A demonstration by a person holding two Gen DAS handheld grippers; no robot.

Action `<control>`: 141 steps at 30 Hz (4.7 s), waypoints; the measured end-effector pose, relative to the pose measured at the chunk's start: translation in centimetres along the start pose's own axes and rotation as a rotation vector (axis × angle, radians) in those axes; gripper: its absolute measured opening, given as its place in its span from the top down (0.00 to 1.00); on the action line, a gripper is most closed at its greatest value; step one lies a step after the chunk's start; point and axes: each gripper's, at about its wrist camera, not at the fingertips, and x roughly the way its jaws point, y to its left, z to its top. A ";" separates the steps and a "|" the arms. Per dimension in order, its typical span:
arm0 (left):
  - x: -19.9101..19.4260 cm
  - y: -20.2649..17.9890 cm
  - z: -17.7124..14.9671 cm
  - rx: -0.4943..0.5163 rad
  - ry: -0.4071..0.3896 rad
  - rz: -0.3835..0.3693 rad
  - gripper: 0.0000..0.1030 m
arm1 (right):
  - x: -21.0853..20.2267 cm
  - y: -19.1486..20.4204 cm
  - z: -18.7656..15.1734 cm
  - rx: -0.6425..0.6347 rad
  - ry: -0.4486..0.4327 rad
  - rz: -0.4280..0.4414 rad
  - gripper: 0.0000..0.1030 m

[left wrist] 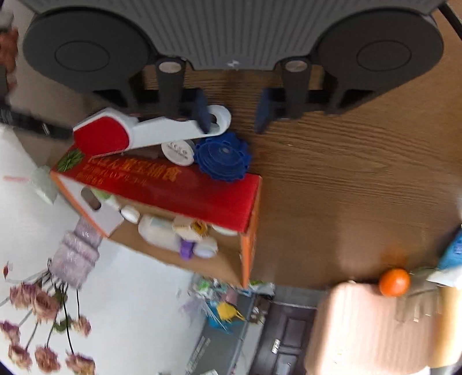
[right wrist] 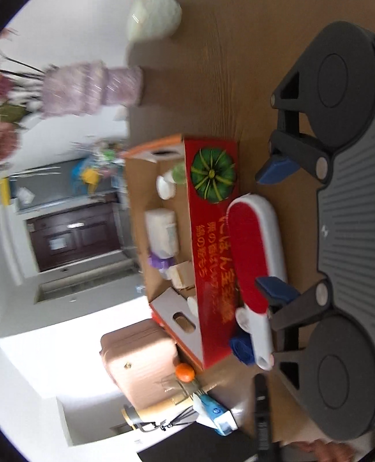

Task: Organize rigid objects
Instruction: 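Grasp the lint roller handle with the left tool while the right tool grasps its red head, then lift the white lint roller with both tools toward the box, then lower the lint roller into the box and open both tools, then lift both open tools out of the box and return toward the table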

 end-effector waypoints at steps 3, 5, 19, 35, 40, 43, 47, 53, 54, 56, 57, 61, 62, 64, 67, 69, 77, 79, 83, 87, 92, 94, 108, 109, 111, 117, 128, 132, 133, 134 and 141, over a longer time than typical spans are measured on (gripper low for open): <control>0.8 0.2 -0.3 0.000 0.001 -0.049 0.86 | 3.6 -1.7 1.4 0.083 0.007 0.021 0.49; 0.7 0.3 -0.5 0.013 -0.010 -0.061 0.86 | 4.8 -3.0 1.4 0.159 0.010 0.057 0.49; 0.2 1.6 -1.0 -0.105 0.004 -0.098 0.87 | 3.7 -3.9 0.2 0.189 0.024 0.131 0.53; -13.9 -1.6 -12.2 -0.061 -0.040 -0.112 0.87 | -15.3 1.4 -15.3 0.194 -0.030 0.094 0.53; -16.4 -2.5 -13.1 -0.049 -0.091 -0.108 0.86 | -18.1 2.0 -17.2 0.209 -0.075 0.098 0.53; -17.9 -2.7 -13.1 -0.045 -0.119 -0.122 0.86 | -19.7 2.4 -17.5 0.195 -0.108 0.105 0.53; -19.2 -3.2 -12.7 -0.025 -0.163 -0.134 0.85 | -21.1 2.9 -17.1 0.173 -0.142 0.114 0.53; -20.8 -4.4 -10.1 -0.013 -0.244 -0.183 0.85 | -22.8 3.5 -15.0 0.144 -0.214 0.110 0.53; -21.3 -4.7 -9.2 -0.012 -0.267 -0.202 0.85 | -23.3 3.7 -14.3 0.137 -0.231 0.108 0.53; -22.2 -5.3 -7.1 -0.009 -0.305 -0.231 0.85 | -24.5 4.3 -12.6 0.108 -0.291 0.097 0.53; -22.6 -5.8 -6.0 0.001 -0.326 -0.239 0.85 | -25.1 4.5 -11.4 0.096 -0.319 0.093 0.53; -23.4 -7.5 -1.3 0.047 -0.423 -0.251 0.83 | -26.3 5.4 -6.0 0.036 -0.396 0.090 0.53; -23.2 -7.7 -0.1 0.050 -0.434 -0.253 0.83 | -26.2 5.5 -4.7 0.025 -0.407 0.089 0.53; -22.5 -8.3 2.2 0.056 -0.449 -0.255 0.83 | -26.0 5.7 -1.9 0.003 -0.431 0.083 0.53; -20.7 -8.9 6.2 0.069 -0.453 -0.252 0.83 | -24.8 5.5 2.3 -0.017 -0.447 0.077 0.53; -18.9 -9.0 8.6 0.065 -0.441 -0.249 0.83 | -23.3 5.0 5.1 -0.022 -0.444 0.077 0.52; -7.3 -6.0 15.6 -0.032 -0.279 -0.282 0.81 | -12.3 0.4 14.0 0.080 -0.285 0.101 0.52; -4.0 -5.3 15.6 -0.041 -0.241 -0.247 0.81 | -8.8 -0.6 14.3 0.107 -0.234 0.095 0.52; 1.6 -3.0 15.7 -0.093 -0.155 -0.209 0.81 | -2.2 -2.6 13.8 0.163 -0.117 0.102 0.52; 6.0 -1.5 14.8 -0.099 -0.069 -0.278 0.84 | 3.0 -4.0 12.7 0.200 -0.025 0.085 0.56; 8.1 -3.7 12.8 0.060 -0.039 -0.275 0.83 | 7.0 -3.2 11.7 0.163 0.064 0.076 0.80; 8.5 -3.8 12.4 0.073 -0.023 -0.272 0.78 | 7.7 -2.1 11.5 0.080 0.053 -0.001 0.77; 3.5 -4.6 13.7 0.178 -0.145 -0.059 0.28 | 4.8 -1.9 12.5 0.005 0.031 -0.067 0.60; 2.5 -4.8 13.7 0.184 -0.159 -0.051 0.27 | 4.1 -1.6 12.7 -0.006 0.022 -0.068 0.59; 0.5 -5.2 13.9 0.187 -0.182 -0.048 0.24 | 2.1 -0.9 12.9 -0.026 -0.004 -0.065 0.50; -6.2 -7.0 13.4 0.217 -0.282 -0.038 0.15 | -5.0 1.4 13.4 -0.077 -0.103 -0.066 0.34; -16.2 -9.6 5.2 0.322 -0.543 0.077 0.00 | -15.0 5.6 6.9 -0.165 -0.403 -0.154 0.02; -18.1 -9.9 1.2 0.348 -0.605 0.127 0.00 | -17.5 7.0 2.8 -0.203 -0.572 -0.227 0.00; -18.3 -9.9 0.4 0.354 -0.601 0.132 0.00 | -17.9 7.3 1.8 -0.214 -0.597 -0.239 0.00; -18.4 -9.9 -0.3 0.352 -0.599 0.136 0.00 | -18.4 7.5 1.0 -0.228 -0.616 -0.249 0.00; -20.3 -8.8 -3.9 0.317 -0.597 0.133 0.00 | -20.1 8.8 -3.0 -0.256 -0.616 -0.266 0.00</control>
